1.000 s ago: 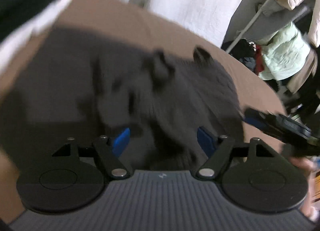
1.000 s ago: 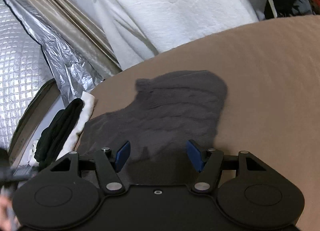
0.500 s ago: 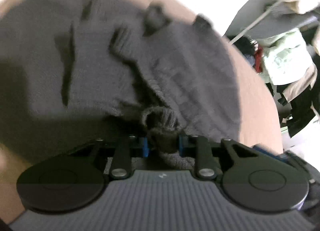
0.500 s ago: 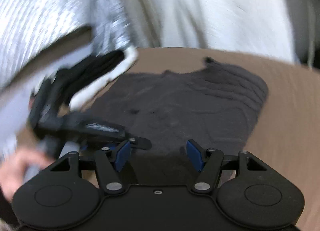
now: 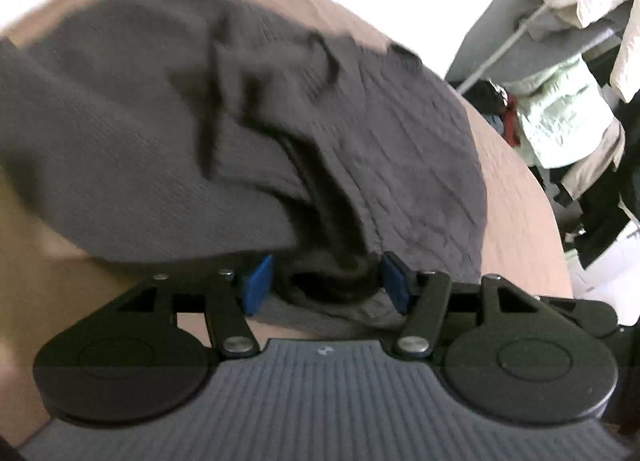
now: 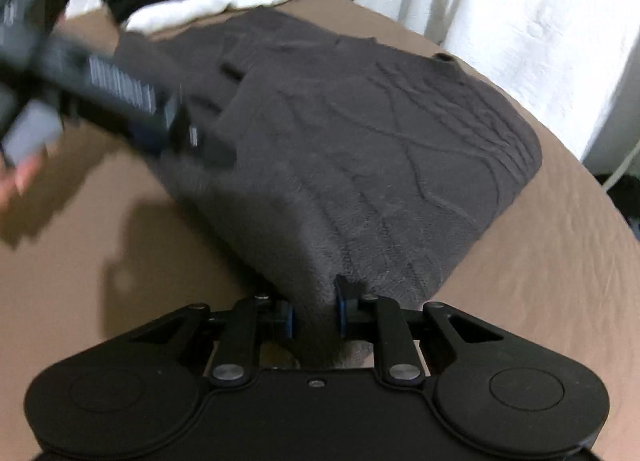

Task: Fold clothes

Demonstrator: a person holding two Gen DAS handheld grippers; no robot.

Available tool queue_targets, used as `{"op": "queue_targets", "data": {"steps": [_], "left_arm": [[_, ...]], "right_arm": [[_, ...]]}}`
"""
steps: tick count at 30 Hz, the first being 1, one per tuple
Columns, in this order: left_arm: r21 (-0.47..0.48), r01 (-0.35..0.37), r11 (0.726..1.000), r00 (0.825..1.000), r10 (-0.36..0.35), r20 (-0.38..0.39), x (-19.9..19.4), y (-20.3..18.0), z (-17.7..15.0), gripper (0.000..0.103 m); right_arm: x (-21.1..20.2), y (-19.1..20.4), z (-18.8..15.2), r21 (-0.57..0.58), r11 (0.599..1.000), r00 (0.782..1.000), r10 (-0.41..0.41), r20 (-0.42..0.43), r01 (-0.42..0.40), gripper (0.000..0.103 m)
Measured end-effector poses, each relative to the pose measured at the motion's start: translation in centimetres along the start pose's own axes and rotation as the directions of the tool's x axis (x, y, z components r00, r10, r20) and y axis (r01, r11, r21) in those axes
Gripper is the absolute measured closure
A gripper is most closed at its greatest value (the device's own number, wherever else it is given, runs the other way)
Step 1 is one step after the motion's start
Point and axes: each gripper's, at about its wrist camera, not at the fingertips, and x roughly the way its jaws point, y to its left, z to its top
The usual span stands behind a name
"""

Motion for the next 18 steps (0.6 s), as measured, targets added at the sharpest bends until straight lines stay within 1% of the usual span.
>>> {"op": "queue_targets", "data": {"steps": [1,2,3,4,5,6,8,9,10,12,13,14,15,16,17,18], "left_arm": [[0.02,-0.026,0.999,1.0,0.026,0.013,-1.1,0.5,0.6,0.042],[0.041,-0.055,0.998,0.998,0.054,0.026,-2.3,1.1,1.0,0.04],[0.061,-0.085,0.995,0.996,0.083,0.039,-3.4,1.8,1.5,0.035],[0.076,-0.119,0.99,0.992,0.115,0.055,-4.5,2.6,1.9,0.03],[0.08,-0.162,0.983,0.985,0.156,0.076,-5.5,3.7,2.3,0.027],[0.078,-0.205,0.976,0.976,0.197,0.096,-6.7,5.1,2.7,0.022],[0.03,-0.275,0.961,0.955,0.269,0.129,-8.5,8.5,3.3,0.021],[-0.015,-0.293,0.956,0.947,0.292,0.136,-8.9,10.3,3.5,0.021],[-0.081,-0.288,0.954,0.946,0.297,0.133,-9.2,12.1,3.4,0.021],[-0.211,-0.276,0.938,0.944,0.306,0.126,-9.8,15.8,3.4,0.021],[-0.28,-0.24,0.929,0.951,0.283,0.124,-10.0,17.4,3.4,0.021],[-0.353,-0.162,0.921,0.967,0.22,0.129,-10.0,18.6,3.4,0.021],[-0.423,-0.083,0.902,0.978,0.155,0.139,-10.1,19.8,3.4,0.021],[-0.471,-0.022,0.882,0.982,0.108,0.156,-10.1,20.6,3.5,0.021],[-0.473,0.0,0.881,0.979,0.096,0.179,-10.0,20.7,3.7,0.021],[-0.442,-0.011,0.897,0.974,0.109,0.196,-9.8,20.3,4.0,0.021]], "right_arm": [[-0.2,0.0,0.1,-0.004,1.0,1.0,-0.007,0.001,0.007,0.082],[-0.5,-0.2,0.1,0.019,1.0,1.0,-0.005,0.004,0.005,0.082],[-0.8,-0.6,0.1,0.041,0.999,1.0,0.002,0.003,-0.002,0.082],[-0.9,-0.6,0.1,0.045,0.999,1.0,0.008,0.001,-0.008,0.082],[-1.1,-0.7,0.1,0.046,0.999,1.0,0.014,-0.001,-0.014,0.082],[-1.2,-0.7,0.0,0.047,0.999,1.0,0.02,-0.002,-0.02,0.082],[-1.5,-0.8,-0.1,0.05,0.998,0.999,0.032,-0.005,-0.031,0.081],[-1.6,-0.8,-0.1,0.051,0.998,0.999,0.038,-0.007,-0.037,0.079],[-1.7,-0.8,-0.1,0.052,0.998,0.999,0.044,-0.008,-0.043,0.077],[-2.7,-0.3,0.5,0.071,0.99,0.992,0.119,0.048,-0.122,0.072],[-3.2,-0.1,0.9,0.079,0.983,0.984,0.158,0.078,-0.164,0.067],[-3.7,0.2,1.2,0.086,0.975,0.974,0.196,0.109,-0.206,0.069],[-4.2,0.4,1.6,0.091,0.965,0.962,0.234,0.14,-0.248,0.068],[-4.7,0.7,1.9,0.095,0.953,0.947,0.27,0.171,-0.289,0.068],[-5.2,1.0,2.3,0.098,0.939,0.93,0.306,0.202,-0.33,0.067],[-5.5,1.2,2.6,0.096,0.935,0.921,0.312,0.232,-0.341,0.067]]}}
